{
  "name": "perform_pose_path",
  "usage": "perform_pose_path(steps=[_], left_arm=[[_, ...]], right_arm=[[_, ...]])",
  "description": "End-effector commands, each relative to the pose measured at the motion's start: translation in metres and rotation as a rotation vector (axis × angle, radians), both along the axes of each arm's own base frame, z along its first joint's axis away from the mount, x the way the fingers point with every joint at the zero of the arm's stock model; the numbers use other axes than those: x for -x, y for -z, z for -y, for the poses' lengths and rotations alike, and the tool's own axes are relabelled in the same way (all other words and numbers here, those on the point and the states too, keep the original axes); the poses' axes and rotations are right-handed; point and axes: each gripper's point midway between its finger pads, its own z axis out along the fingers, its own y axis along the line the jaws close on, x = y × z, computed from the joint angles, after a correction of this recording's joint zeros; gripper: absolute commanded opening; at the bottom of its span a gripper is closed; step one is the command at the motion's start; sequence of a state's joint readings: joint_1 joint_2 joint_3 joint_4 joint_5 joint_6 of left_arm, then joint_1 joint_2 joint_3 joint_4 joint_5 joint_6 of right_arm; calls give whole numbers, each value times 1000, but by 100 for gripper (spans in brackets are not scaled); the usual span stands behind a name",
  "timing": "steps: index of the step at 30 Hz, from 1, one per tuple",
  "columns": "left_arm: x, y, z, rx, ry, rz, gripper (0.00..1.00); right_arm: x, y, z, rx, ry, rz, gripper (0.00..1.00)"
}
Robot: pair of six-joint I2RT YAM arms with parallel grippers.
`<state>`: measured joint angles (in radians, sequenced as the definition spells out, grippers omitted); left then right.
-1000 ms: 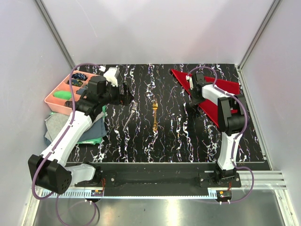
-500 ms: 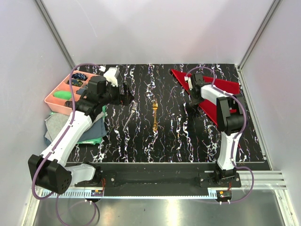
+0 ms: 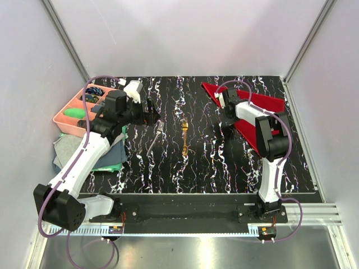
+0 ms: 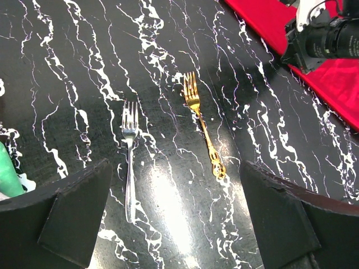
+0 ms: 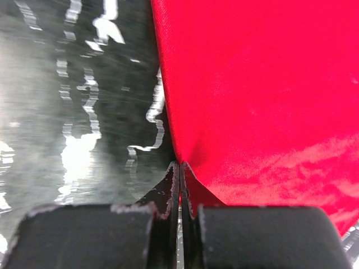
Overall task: Fold the napkin, place the utensils inside, and roll it up
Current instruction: Fold the napkin
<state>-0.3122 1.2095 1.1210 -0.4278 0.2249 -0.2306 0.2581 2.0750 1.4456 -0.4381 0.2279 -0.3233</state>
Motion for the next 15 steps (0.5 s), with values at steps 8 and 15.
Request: perform_pose_path(steps=[8, 15], left_arm=[[0, -16, 5, 41, 21, 40, 99], [1, -18, 5, 44, 24, 47, 99]], right_arm=[[58, 27, -71, -139, 22, -189, 0], [84, 31, -116, -194, 57, -244, 0]])
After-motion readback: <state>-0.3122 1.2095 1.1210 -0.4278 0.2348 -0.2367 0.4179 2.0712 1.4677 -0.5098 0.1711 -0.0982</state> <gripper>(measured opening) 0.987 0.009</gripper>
